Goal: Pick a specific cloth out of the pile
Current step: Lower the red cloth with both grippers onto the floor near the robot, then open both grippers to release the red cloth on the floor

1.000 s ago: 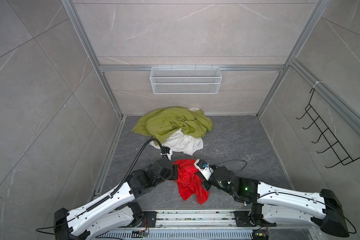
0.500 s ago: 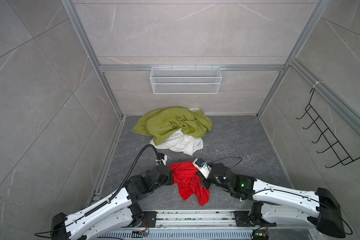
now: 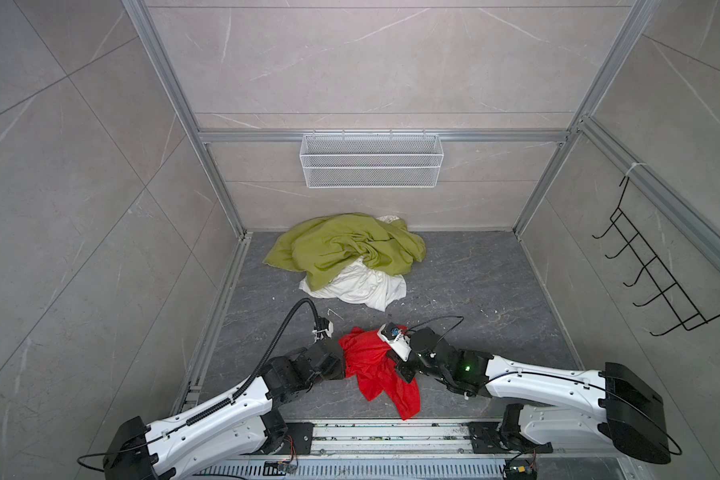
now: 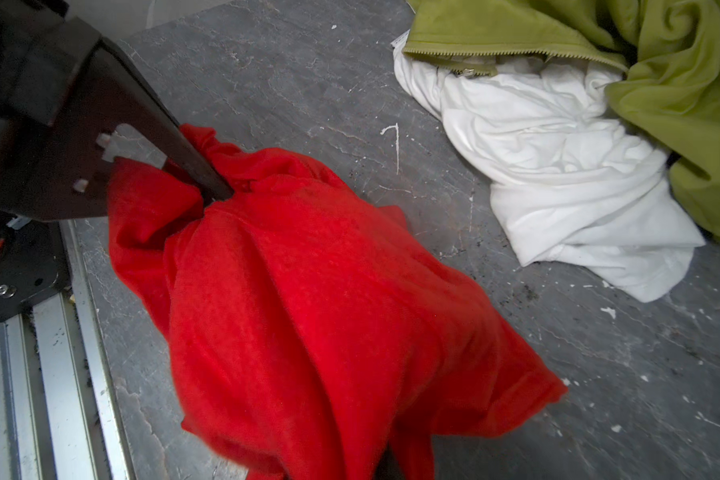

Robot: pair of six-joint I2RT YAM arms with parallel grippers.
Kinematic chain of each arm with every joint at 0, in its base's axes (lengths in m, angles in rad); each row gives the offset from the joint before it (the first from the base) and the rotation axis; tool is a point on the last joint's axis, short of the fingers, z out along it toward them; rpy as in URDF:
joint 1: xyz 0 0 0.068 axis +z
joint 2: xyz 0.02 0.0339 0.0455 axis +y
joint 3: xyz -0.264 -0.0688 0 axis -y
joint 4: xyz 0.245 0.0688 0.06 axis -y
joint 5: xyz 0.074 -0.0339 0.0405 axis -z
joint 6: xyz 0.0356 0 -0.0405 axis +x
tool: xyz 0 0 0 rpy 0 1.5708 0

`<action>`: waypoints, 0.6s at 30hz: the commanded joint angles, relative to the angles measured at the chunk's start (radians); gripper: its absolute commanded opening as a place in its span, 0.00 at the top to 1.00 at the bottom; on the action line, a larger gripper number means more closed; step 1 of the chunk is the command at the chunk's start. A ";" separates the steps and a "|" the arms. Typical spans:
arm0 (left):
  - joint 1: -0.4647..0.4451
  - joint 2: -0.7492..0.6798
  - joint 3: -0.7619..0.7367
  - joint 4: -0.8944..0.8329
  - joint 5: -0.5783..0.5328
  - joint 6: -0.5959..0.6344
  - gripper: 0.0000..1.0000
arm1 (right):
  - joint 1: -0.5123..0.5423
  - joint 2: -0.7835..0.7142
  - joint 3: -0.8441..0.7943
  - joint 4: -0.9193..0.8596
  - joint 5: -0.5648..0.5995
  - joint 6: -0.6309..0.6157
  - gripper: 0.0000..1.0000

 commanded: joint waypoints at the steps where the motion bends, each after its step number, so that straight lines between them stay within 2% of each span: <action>1: 0.002 0.005 -0.037 -0.020 -0.025 -0.029 1.00 | -0.015 0.018 -0.029 0.081 0.013 0.031 1.00; 14: 0.002 0.067 -0.098 0.015 -0.017 -0.046 1.00 | -0.028 0.099 -0.112 0.205 0.035 0.078 1.00; 18: 0.002 0.073 -0.123 0.023 -0.013 -0.050 1.00 | -0.029 0.133 -0.133 0.232 0.058 0.089 0.93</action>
